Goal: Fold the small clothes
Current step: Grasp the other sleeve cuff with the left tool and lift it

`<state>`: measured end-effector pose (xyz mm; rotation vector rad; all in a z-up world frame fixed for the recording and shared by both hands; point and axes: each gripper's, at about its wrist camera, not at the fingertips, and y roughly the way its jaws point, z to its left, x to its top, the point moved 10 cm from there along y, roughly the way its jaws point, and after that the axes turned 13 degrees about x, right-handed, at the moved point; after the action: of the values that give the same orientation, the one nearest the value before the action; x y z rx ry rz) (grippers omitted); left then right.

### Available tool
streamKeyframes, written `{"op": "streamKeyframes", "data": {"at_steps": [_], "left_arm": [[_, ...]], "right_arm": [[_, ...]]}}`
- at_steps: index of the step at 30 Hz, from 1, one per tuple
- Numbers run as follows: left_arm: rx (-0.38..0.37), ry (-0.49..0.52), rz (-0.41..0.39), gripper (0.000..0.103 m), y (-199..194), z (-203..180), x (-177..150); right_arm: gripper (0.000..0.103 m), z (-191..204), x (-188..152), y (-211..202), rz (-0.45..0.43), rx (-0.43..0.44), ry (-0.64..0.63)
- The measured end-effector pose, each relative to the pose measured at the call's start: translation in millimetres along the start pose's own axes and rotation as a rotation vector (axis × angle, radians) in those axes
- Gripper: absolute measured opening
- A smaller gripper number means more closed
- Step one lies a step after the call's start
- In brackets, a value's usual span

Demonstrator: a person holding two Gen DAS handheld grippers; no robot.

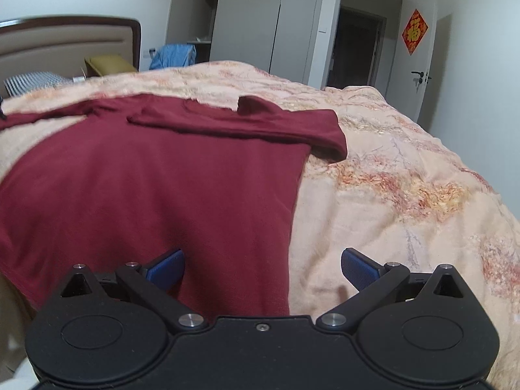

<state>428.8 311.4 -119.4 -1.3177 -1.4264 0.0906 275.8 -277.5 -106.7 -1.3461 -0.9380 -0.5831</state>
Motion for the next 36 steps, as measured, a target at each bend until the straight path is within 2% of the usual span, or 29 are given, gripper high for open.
{"op": "streamKeyframes", "data": {"at_steps": [3, 4, 5, 7, 8, 10, 14, 18, 22, 25, 28, 32, 36], "left_arm": [[0.059, -0.064, -0.032, 0.075, 18.4, 5.1, 20.5], [0.085, -0.072, -0.050, 0.057, 21.6, 7.4, 26.7], [0.116, -0.074, -0.067, 0.034, 23.9, 9.4, 31.9], [0.138, -0.083, -0.097, 0.013, 26.0, 10.8, 42.6], [0.140, -0.084, -0.108, 0.010, 26.8, 9.9, 48.2], [0.135, -0.062, -0.139, 0.008, 23.9, 3.1, 59.1], [0.088, 0.050, -0.278, 0.007, -0.6, -33.2, 89.4], [-0.025, 0.183, -0.401, 0.007, -43.4, -95.2, 109.2], [-0.169, 0.314, -0.473, 0.007, -95.6, -169.2, 95.3], [-0.292, 0.410, -0.474, 0.007, -130.5, -226.4, 66.2], [-0.418, 0.499, -0.437, 0.007, -157.8, -279.0, 25.4], [-0.566, 0.625, -0.366, 0.007, -183.1, -339.6, -45.6], [-0.654, 0.753, -0.315, 0.007, -190.0, -379.3, -130.3]], "right_arm": [[0.102, 1.1, -0.5, 6.2, 0.003, 0.000, -0.018], [0.102, 1.3, 0.4, 7.3, 0.000, -0.001, -0.024], [0.102, 1.4, 1.4, 8.3, -0.004, -0.002, -0.031], [0.102, 1.7, 3.1, 9.5, -0.013, -0.002, -0.041], [0.102, 2.1, 3.9, 9.5, -0.019, -0.001, -0.044], [0.102, 1.9, 5.7, 9.4, -0.029, 0.001, -0.050], [0.102, -0.7, 8.1, 7.2, -0.051, -0.001, -0.058], [0.102, -6.5, 9.1, 5.2, -0.074, -0.004, -0.040], [0.102, -11.3, 7.4, 4.2, -0.090, 0.004, -0.017], [0.102, -14.1, 6.8, 1.7, -0.100, 0.006, -0.015], [0.102, -18.6, 6.2, -3.0, -0.111, 0.000, -0.011], [0.102, -24.9, 2.8, -7.3, -0.116, -0.010, -0.004], [0.102, -29.4, -0.3, -10.1, -0.116, -0.010, 0.003]]}}
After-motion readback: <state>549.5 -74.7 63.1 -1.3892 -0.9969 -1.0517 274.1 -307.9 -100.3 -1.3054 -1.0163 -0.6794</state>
